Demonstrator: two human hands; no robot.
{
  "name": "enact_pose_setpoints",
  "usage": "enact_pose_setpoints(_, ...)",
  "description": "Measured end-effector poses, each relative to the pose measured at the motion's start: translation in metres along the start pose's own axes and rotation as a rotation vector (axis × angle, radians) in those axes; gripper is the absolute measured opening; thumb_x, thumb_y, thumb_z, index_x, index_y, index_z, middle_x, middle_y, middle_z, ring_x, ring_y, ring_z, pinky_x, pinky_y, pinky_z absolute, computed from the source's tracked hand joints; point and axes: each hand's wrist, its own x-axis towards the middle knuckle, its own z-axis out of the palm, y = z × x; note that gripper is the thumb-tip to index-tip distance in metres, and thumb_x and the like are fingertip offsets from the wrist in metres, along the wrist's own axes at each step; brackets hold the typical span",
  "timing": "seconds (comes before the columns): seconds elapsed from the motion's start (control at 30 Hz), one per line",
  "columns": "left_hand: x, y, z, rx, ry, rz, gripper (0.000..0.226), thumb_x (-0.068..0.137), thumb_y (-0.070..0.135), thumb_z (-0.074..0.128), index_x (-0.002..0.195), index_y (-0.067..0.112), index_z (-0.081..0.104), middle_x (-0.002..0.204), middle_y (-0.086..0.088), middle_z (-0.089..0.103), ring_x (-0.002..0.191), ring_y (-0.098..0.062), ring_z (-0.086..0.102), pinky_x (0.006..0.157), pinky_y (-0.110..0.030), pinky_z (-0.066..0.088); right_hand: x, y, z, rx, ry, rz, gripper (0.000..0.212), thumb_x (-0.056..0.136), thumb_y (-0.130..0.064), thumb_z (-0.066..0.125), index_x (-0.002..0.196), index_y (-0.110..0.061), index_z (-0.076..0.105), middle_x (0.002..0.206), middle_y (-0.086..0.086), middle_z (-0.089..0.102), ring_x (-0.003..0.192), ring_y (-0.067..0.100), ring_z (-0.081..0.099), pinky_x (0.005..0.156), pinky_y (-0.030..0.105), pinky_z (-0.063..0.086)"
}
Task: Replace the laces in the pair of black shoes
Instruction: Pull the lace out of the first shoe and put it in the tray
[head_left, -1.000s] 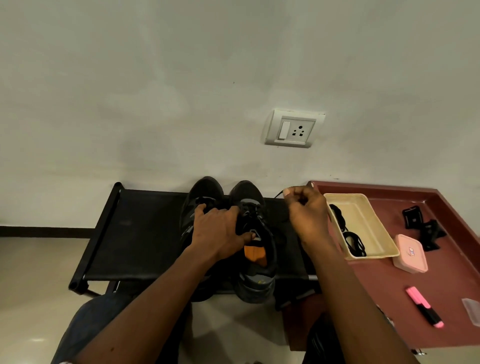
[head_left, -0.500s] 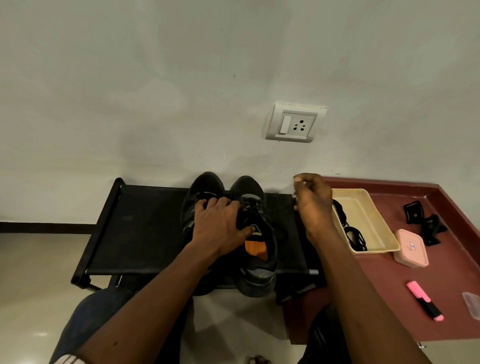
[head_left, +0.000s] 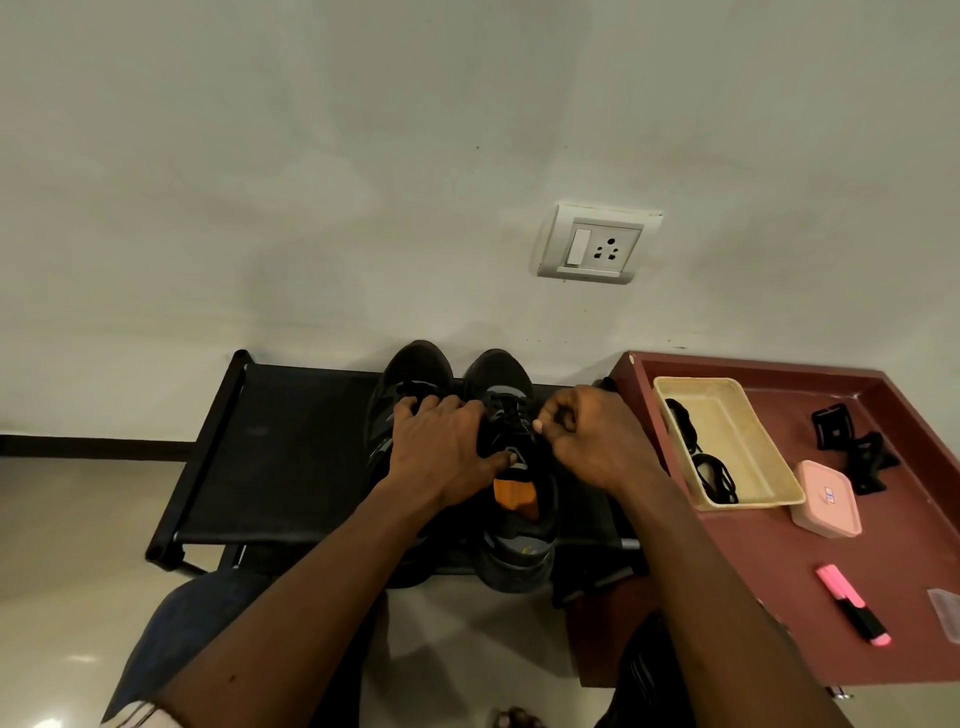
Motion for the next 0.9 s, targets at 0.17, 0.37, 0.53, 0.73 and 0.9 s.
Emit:
enact_pose_setpoints(0.17, 0.001, 0.001, 0.001, 0.018, 0.002, -0.009, 0.062, 0.083, 0.078, 0.054, 0.125, 0.032, 0.059, 0.126, 0.003, 0.064, 0.127, -0.024, 0.054, 0.118, -0.053, 0.025, -0.001, -0.01, 0.009, -0.12, 0.014, -0.05, 0.005, 0.092, -0.03, 0.077, 0.094, -0.028, 0.072, 0.068, -0.013, 0.052, 0.062, 0.001, 0.05, 0.058, 0.021, 0.036)
enact_pose_setpoints(0.37, 0.001, 0.0, 0.001, 0.011, -0.009, -0.009, 0.063, 0.083, 0.078, 0.055, 0.125, 0.032, 0.059, 0.125, 0.003, 0.065, 0.126, -0.024, 0.055, 0.118, -0.053, 0.025, -0.001, -0.017, 0.017, -0.096, 0.071, -0.02, 0.011, 0.094, -0.02, 0.068, 0.086, -0.027, 0.069, 0.083, -0.009, 0.063, 0.079, 0.008, 0.062, 0.073, 0.031, 0.055)
enact_pose_setpoints(0.53, 0.001, -0.001, 0.002, 0.0, -0.002, -0.007, 0.062, 0.083, 0.078, 0.054, 0.125, 0.033, 0.058, 0.125, 0.003, 0.064, 0.127, -0.024, 0.054, 0.118, -0.053, 0.025, 0.0, -0.01, 0.01, 0.214, 0.125, 0.095, 0.018, 0.097, -0.018, 0.064, 0.082, -0.028, 0.064, 0.086, -0.01, 0.066, 0.079, 0.006, 0.063, 0.063, 0.027, 0.045)
enact_pose_setpoints(0.73, 0.001, -0.001, 0.001, -0.009, -0.011, -0.007, 0.064, 0.084, 0.078, 0.052, 0.129, 0.032, 0.056, 0.126, 0.002, 0.064, 0.127, -0.024, 0.054, 0.118, -0.054, 0.023, 0.003, -0.009, 0.008, 0.857, 0.205, 0.326, 0.012, 0.107, -0.01, 0.052, 0.099, -0.012, 0.061, 0.103, 0.016, 0.072, 0.088, 0.021, 0.072, 0.066, 0.027, 0.059)
enact_pose_setpoints(0.9, 0.0, 0.002, -0.002, -0.009, -0.014, -0.013, 0.064, 0.085, 0.079, 0.051, 0.13, 0.033, 0.055, 0.127, 0.002, 0.064, 0.128, -0.025, 0.053, 0.119, -0.054, 0.023, 0.009, -0.014, 0.007, 1.32, 0.283, 0.388, 0.011, 0.107, 0.003, 0.044, 0.106, -0.003, 0.053, 0.095, 0.024, 0.069, 0.077, 0.029, 0.075, 0.062, 0.025, 0.061)
